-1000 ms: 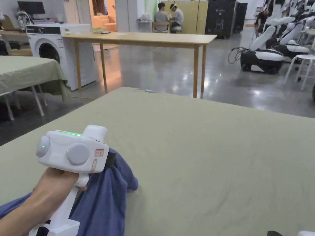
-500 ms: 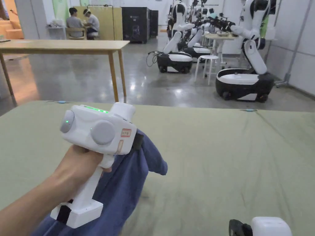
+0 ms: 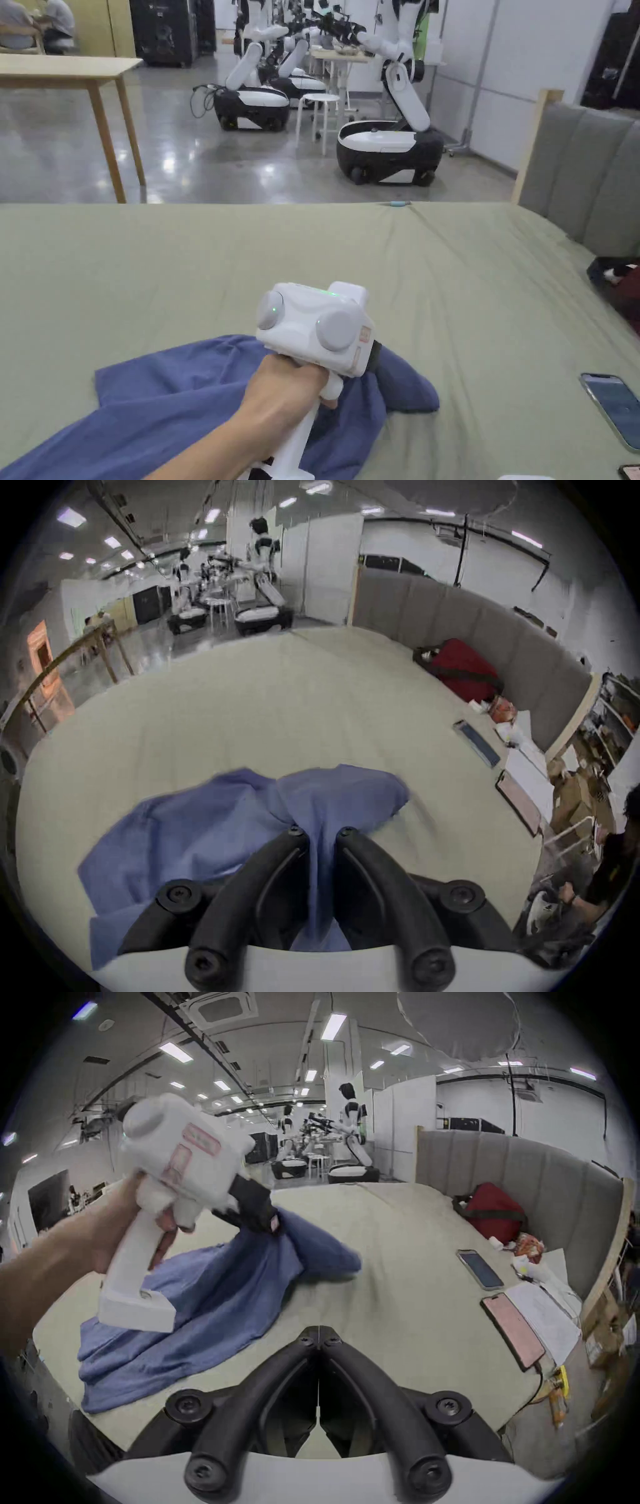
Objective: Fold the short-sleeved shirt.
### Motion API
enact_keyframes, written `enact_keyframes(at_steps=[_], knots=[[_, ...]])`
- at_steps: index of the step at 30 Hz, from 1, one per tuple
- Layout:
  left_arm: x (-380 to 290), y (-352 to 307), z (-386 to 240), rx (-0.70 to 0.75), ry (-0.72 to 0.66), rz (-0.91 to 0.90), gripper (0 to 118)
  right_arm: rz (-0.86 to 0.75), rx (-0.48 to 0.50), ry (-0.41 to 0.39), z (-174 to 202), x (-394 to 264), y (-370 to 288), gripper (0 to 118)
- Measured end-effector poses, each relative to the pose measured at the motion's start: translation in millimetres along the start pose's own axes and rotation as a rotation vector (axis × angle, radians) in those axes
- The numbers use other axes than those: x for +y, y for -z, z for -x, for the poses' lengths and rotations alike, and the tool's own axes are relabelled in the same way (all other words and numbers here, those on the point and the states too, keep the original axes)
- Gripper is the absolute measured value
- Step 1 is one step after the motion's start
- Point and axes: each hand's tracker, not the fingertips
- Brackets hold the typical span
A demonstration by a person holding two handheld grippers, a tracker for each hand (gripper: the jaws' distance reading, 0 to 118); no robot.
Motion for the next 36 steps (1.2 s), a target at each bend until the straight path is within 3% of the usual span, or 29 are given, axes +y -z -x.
enact_keyframes(at_steps=[2,3,5,8,13,14,16,17,19,26,30,36], knots=[[-10,11,3,0.006,0.005,0.031,10,0.015,0.001,0.003,-3,-3,5,1],[-14,12,5,0.006,0.006,0.016,32,0.023,0.010,0.001,-3,-4,7,1],[-19,9,12,0.036,0.012,0.005,114,0.028,0.014,-0.008,-1,-4,10,1],[-30,-33,21,0.054,0.002,-0.078,104,0.012,0.027,-0.002,4,-1,6,1],[-83,-148,44,0.141,-0.095,-0.299,103,-0.036,0.051,-0.025,17,8,-10,1],[-99,-174,46,0.168,-0.119,-0.337,98,-0.039,0.055,-0.029,20,9,-13,1],[-138,-222,53,0.216,-0.188,-0.442,78,-0.069,0.060,-0.037,26,11,-23,1],[-158,-243,55,0.240,-0.214,-0.494,78,-0.086,0.054,-0.044,29,11,-27,1],[-201,-278,59,0.322,-0.299,-0.575,4,-0.119,0.042,-0.064,35,10,-35,1],[-292,-360,76,0.573,-0.441,-0.654,3,-0.164,0.037,-0.083,52,7,-53,1],[-311,-378,93,0.720,-0.407,-0.603,3,-0.166,0.049,-0.090,62,7,-53,1],[-311,-375,135,0.727,-0.450,-0.509,3,-0.158,0.067,-0.099,73,6,-50,1]])
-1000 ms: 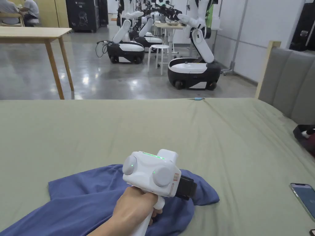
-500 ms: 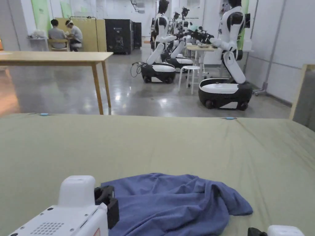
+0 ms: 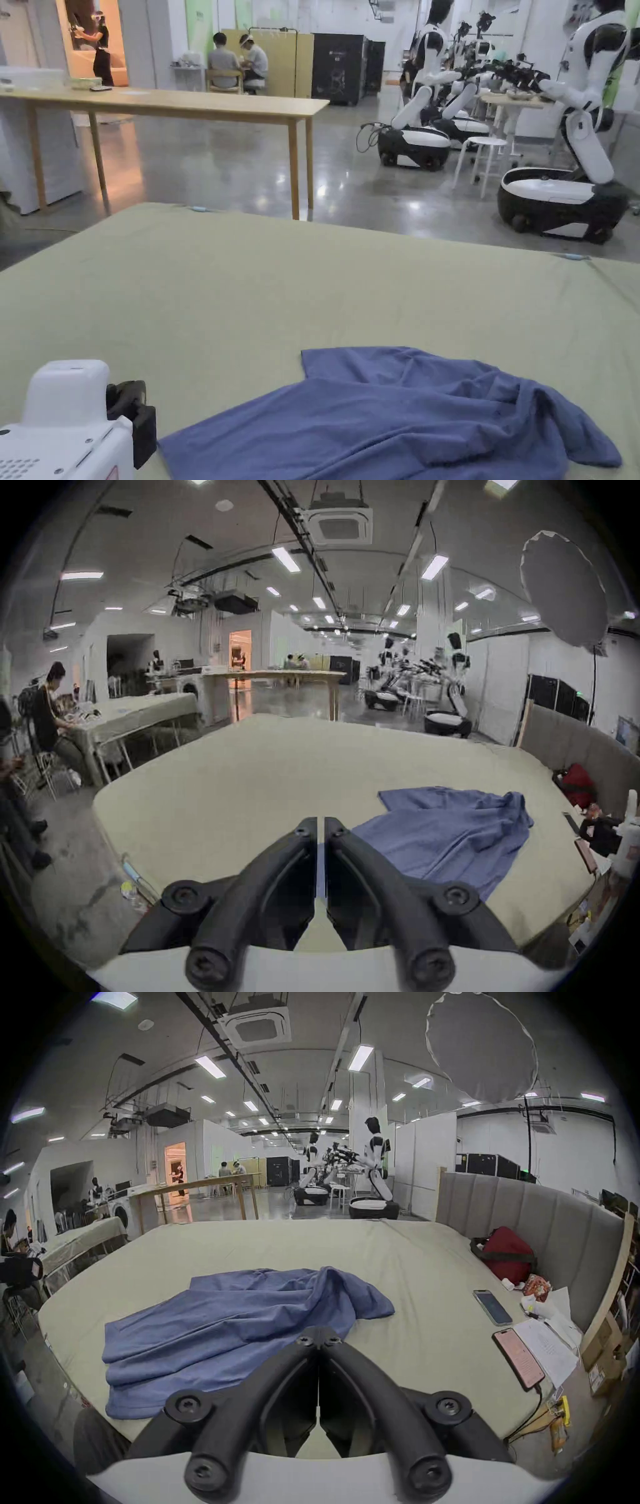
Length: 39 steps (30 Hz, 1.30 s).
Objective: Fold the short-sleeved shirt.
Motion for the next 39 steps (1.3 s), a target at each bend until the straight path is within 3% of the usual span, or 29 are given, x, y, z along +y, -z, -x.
enact_keyframes(at_steps=[4,12,13,14,15,16,21,24,26,27,28,33,36,39], knots=[[-1,65,6,-0.007,0.073,0.204,3,0.016,0.007,0.002,3,-2,8,1],[-24,182,12,-0.073,0.082,0.475,5,0.091,0.016,-0.018,9,-13,36,1],[-26,190,12,-0.067,0.089,0.497,13,0.098,0.015,-0.017,8,-13,39,1],[-31,204,16,-0.061,0.116,0.534,35,0.106,0.012,-0.015,7,-14,42,1],[-37,218,17,-0.052,0.140,0.578,89,0.115,0.011,-0.012,6,-14,46,1],[-42,225,17,-0.031,0.148,0.606,118,0.126,0.012,-0.010,6,-15,50,1],[-52,237,14,-0.014,0.156,0.622,112,0.161,0.008,-0.008,5,-21,62,1],[-58,242,9,-0.031,0.177,0.636,94,0.174,0.005,-0.002,2,-24,65,1],[-52,228,4,-0.070,0.164,0.622,66,0.179,-0.004,0.003,-3,-25,68,1],[-51,222,1,-0.092,0.156,0.595,31,0.181,-0.009,0.006,-6,-24,69,1],[-50,218,0,-0.108,0.165,0.583,3,0.182,-0.016,0.010,-10,-24,71,1],[-63,215,-9,-0.138,0.181,0.617,3,0.197,-0.120,0.031,-48,-11,88,1],[-57,205,-19,-0.146,0.192,0.620,3,0.219,-0.186,-0.017,-82,3,119,1],[-55,211,-16,-0.155,0.213,0.617,3,0.240,-0.178,0.001,-118,24,164,1]])
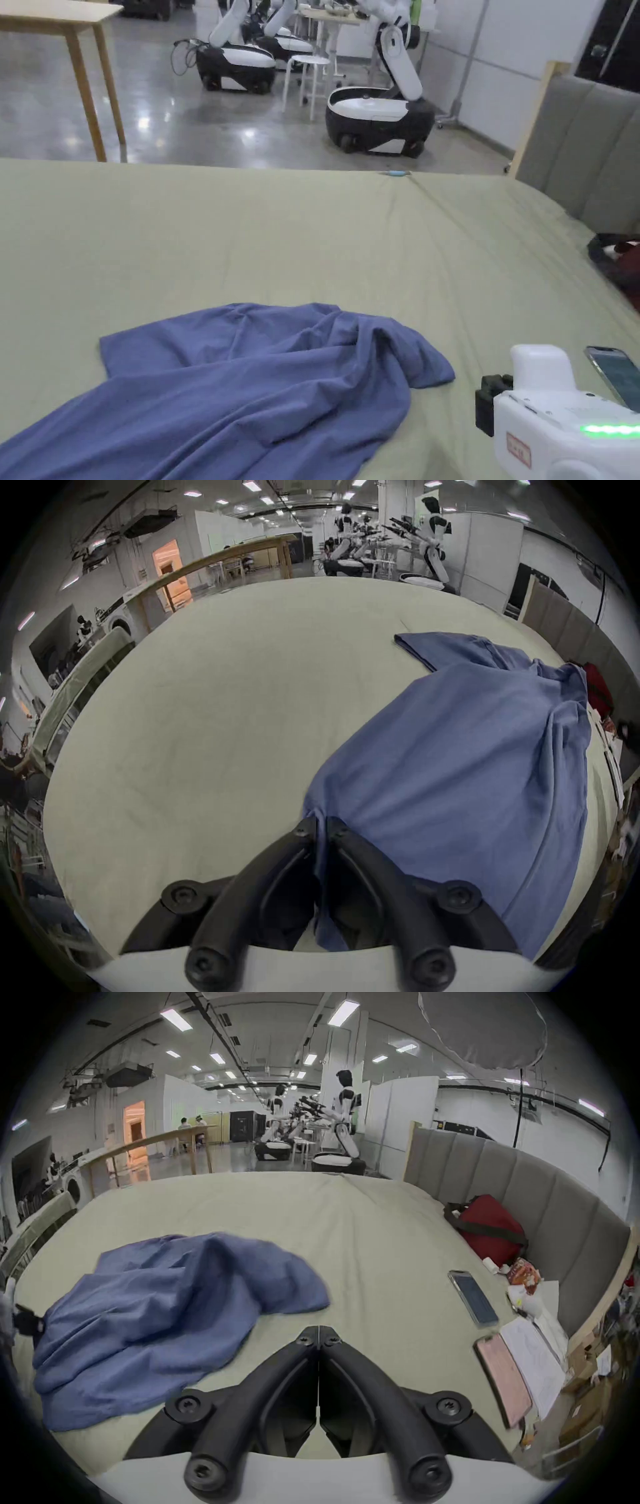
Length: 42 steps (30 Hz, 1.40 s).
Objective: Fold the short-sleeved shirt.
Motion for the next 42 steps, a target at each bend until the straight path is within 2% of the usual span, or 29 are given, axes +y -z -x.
enact_keyframes(at_steps=[2,4,5,6,7,8,9,12,14,16,17,18,19,20,21,23,25,27,30,33,37,42], knots=[[2,-1,0,0.016,0.013,-0.016,3,0.035,0.016,-0.007,-12,20,31,1],[3,0,0,0.015,0.013,-0.014,3,0.111,0.039,-0.051,-18,35,65,1],[4,0,0,0.013,0.010,-0.012,3,0.147,0.069,-0.059,-21,42,80,4],[5,0,1,0.013,0.008,-0.015,3,0.180,0.113,-0.056,-24,47,95,25],[6,2,3,0.011,0.001,-0.013,3,0.225,0.148,-0.038,-26,50,109,59],[7,3,5,0.008,-0.008,-0.012,3,0.268,0.173,-0.032,-22,51,118,98],[8,4,5,0.008,-0.013,-0.011,3,0.275,0.177,-0.035,-20,52,127,118],[7,5,4,0.014,-0.014,-0.013,3,0.290,0.091,-0.131,-14,51,154,113],[9,6,4,0.019,-0.009,-0.015,3,0.314,0.081,-0.170,-9,47,172,112],[7,6,3,0.021,-0.010,-0.015,3,0.367,0.067,-0.215,-3,39,184,95],[8,7,4,0.020,-0.012,-0.015,3,0.374,0.103,-0.224,0,36,185,86],[9,6,6,0.018,-0.014,-0.016,3,0.346,0.109,-0.194,0,38,179,71],[9,5,6,0.012,-0.024,-0.015,3,0.357,0.146,-0.165,1,45,170,49],[10,3,9,0.003,-0.034,-0.012,3,0.340,0.163,-0.168,4,47,160,16],[13,1,11,-0.006,-0.058,-0.009,3,0.290,0.087,-0.210,5,49,153,5],[17,-7,22,-0.010,-0.061,-0.021,3,0.265,0.128,-0.206,-4,56,129,5],[28,-28,34,-0.001,-0.036,-0.077,3,0.212,0.113,-0.177,-17,71,99,5],[39,-61,44,-0.012,-0.100,-0.158,3,0.137,0.110,-0.134,-35,89,68,5],[63,-108,58,0.008,-0.094,-0.254,3,0.068,0.177,-0.063,-49,117,6,5],[83,-154,64,0.059,-0.086,-0.352,3,-0.021,0.163,-0.076,-52,137,-44,5],[107,-212,66,0.056,-0.091,-0.473,3,-0.115,0.139,-0.120,-57,163,-95,5],[139,-252,54,0.131,-0.050,-0.553,3,-0.183,0.125,-0.110,-60,192,-134,5]])
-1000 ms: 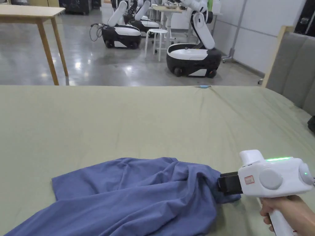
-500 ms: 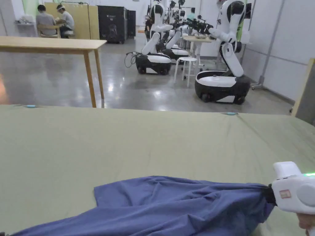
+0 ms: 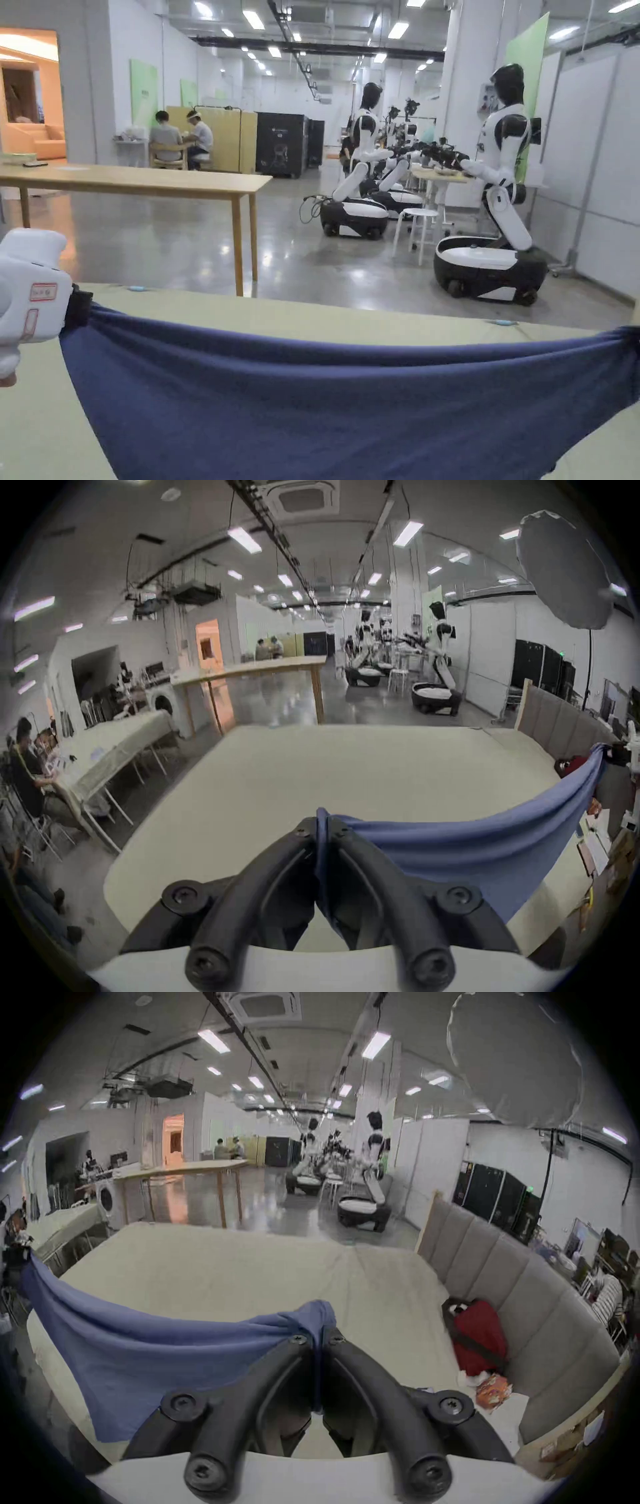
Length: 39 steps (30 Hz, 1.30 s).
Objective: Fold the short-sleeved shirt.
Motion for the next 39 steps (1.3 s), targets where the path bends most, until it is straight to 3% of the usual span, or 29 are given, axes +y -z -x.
enact_keyframes(at_steps=[9,25,31,39], knots=[[88,26,-26,0.036,-0.022,-0.078,3,-0.095,-0.054,0.028,-12,77,-7,5],[183,150,-80,0.109,-0.026,-0.098,3,-0.111,-0.195,0.024,-33,196,127,5],[163,198,-96,0.136,-0.014,-0.099,3,-0.076,-0.199,0.017,-23,177,184,5],[72,228,-101,0.087,0.009,0.006,3,0.056,-0.150,0.056,-21,71,223,5]])
